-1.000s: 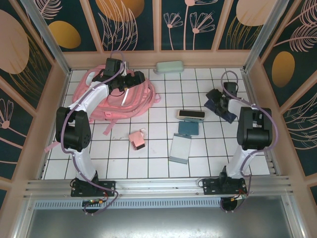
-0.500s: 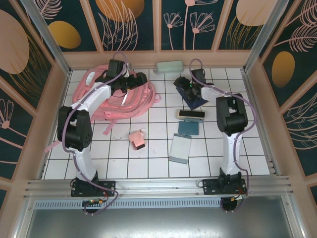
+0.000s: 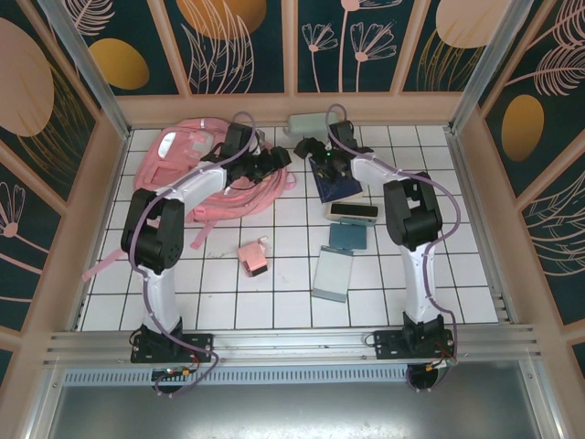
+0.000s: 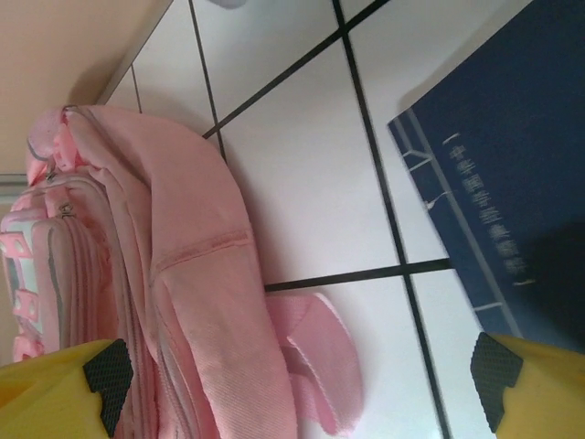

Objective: Pack books, pencil case, and school supplies into a backpack

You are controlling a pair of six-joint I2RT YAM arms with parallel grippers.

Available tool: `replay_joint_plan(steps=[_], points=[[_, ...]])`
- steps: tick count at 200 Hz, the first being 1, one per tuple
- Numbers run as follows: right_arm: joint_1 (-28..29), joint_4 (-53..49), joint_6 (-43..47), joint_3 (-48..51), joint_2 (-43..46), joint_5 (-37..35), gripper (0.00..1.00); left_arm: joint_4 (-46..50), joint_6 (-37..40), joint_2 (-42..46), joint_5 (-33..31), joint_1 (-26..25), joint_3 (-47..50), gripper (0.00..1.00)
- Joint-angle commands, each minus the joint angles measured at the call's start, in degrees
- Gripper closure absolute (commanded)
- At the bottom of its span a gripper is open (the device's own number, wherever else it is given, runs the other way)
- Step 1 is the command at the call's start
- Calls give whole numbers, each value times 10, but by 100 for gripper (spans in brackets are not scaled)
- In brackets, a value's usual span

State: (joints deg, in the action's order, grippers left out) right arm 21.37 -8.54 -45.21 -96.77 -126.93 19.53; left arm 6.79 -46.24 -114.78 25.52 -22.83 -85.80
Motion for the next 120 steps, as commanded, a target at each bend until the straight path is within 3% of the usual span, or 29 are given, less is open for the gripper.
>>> replay_joint_plan(steps=[1,20,65,120], points=[[-30,-53,70,-10,60,-42,3,-54,-50,-21,13,-27,-2,30],[-54,-61,105,16,77,-48,9,-62,-68,-43,14,-45,-18,37],[-107,-94,194,35,61,-55,29,-69,-94,-96,0,-74,-51,43],[-110,-126,256,31,16,-72,38,-64,-108,-160,-10,-90,-89,49]])
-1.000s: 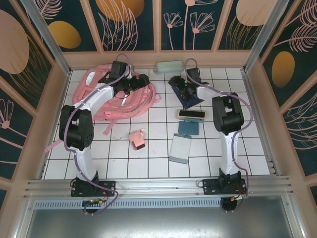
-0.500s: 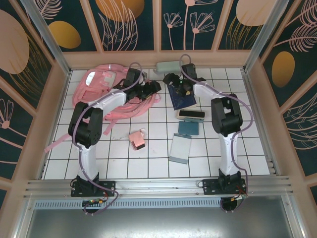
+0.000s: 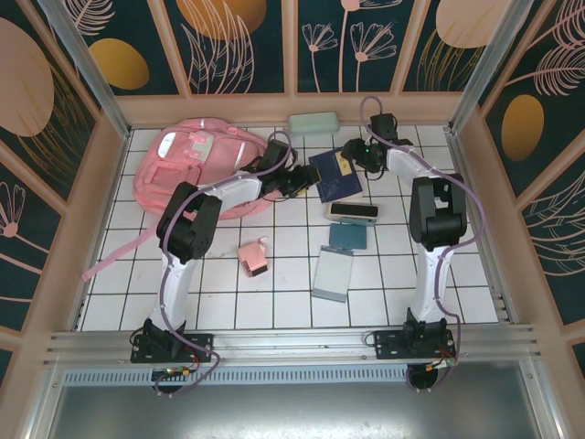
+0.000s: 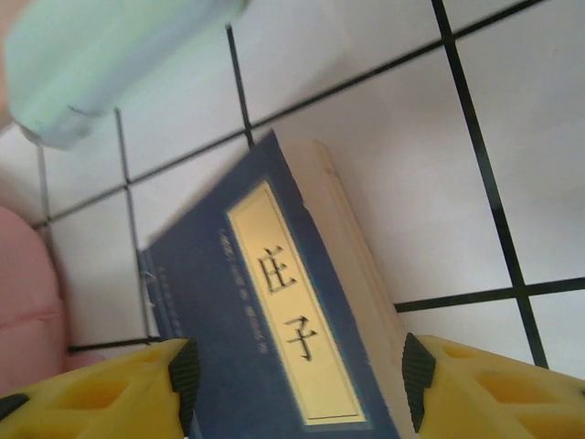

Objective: Pack books, pencil case, and school supplies into a backpack

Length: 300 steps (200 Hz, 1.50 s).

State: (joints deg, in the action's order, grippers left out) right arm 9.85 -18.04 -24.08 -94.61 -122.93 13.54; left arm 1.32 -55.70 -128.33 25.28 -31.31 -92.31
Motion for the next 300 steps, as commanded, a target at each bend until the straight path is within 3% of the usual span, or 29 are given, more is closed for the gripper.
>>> replay_joint_plan(steps=[1,24,70,125,147,208,235,272,300], points=[[5,-31,45,10,-25,-12,38,-9,-13,-25,-8,-5,-24,49],[8,-31,45,21,-34,-5,40,4,-10,-43,-16,-5,-36,49],[33,-16,26,48,-30,40,55,37,5,-75,-32,-5,-62,51],[53,16,-12,76,-13,72,56,39,5,-108,-15,-5,-78,52],[54,25,-23,81,-11,86,57,-23,-24,-106,35,-5,-68,55],[49,55,-54,105,1,113,57,-347,-158,-58,152,-4,18,55],[44,61,-57,116,15,113,57,-279,-128,-66,140,-4,-1,55],[36,72,-62,138,32,117,57,-400,-216,-77,156,-2,48,55],[36,78,-63,152,41,118,57,-351,-193,-73,139,-1,40,53]])
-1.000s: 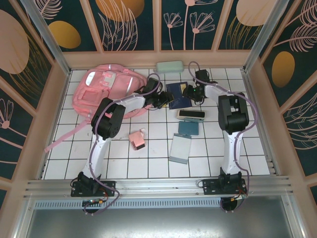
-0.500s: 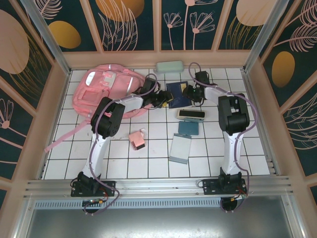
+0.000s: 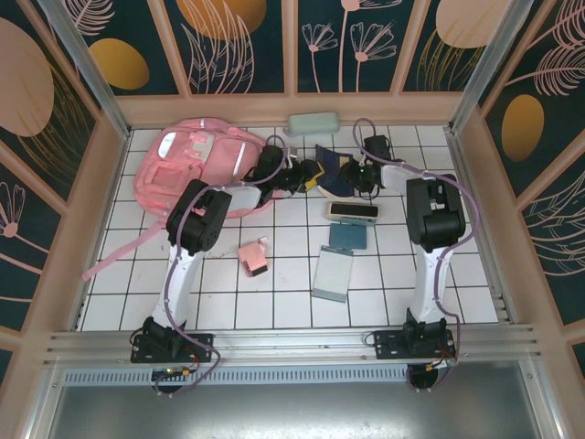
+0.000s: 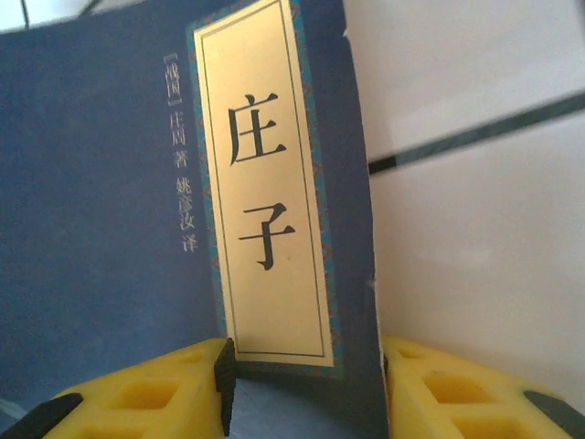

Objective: Pack books, pencil case, and school supplies into a backpack

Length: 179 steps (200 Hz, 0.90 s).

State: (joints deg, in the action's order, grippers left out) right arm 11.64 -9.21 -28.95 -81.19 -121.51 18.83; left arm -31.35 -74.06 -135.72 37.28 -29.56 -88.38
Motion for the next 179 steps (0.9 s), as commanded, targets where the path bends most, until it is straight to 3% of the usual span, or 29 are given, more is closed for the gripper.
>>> replay_joint_plan(steps=[1,40,63,83,101,161,179], points=[[18,-11,-15,17,27,65,57,-22,-9,0,19,-18,1,53],[19,-4,-18,28,36,66,56,96,44,-2,-17,-18,-21,59],[17,-4,-16,31,43,61,55,152,82,6,-36,-18,-27,75],[11,-1,-24,33,53,66,47,153,87,16,-34,-18,-25,91],[0,18,-42,45,65,88,39,133,87,32,-24,-18,-23,100],[-49,163,-148,126,114,233,29,-63,-13,94,32,-5,23,100],[-64,240,-194,152,122,286,28,-80,-27,98,50,-5,14,100]])
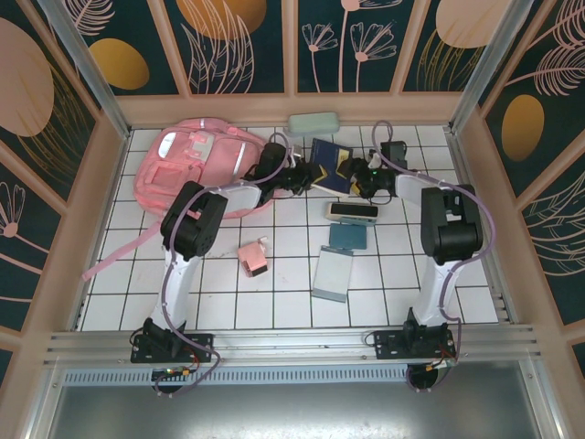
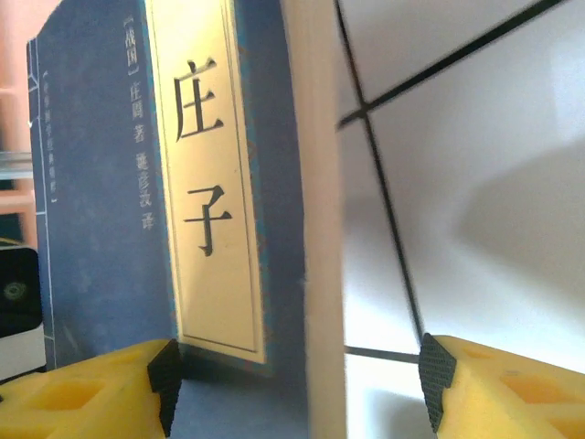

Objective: Pack books, pencil case, and school supplies into a backpack

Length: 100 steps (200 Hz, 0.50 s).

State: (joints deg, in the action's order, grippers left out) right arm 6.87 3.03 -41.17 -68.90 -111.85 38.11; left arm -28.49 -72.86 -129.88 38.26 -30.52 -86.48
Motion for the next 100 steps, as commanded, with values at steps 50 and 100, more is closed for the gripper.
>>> replay_joint_plan(steps=[50,100], points=[[-40,254,-154,59,38,166,59,-74,-19,41,60,8,-7,100],[-46,249,-149,65,54,171,100,46,68,51,48,20,-29,79]])
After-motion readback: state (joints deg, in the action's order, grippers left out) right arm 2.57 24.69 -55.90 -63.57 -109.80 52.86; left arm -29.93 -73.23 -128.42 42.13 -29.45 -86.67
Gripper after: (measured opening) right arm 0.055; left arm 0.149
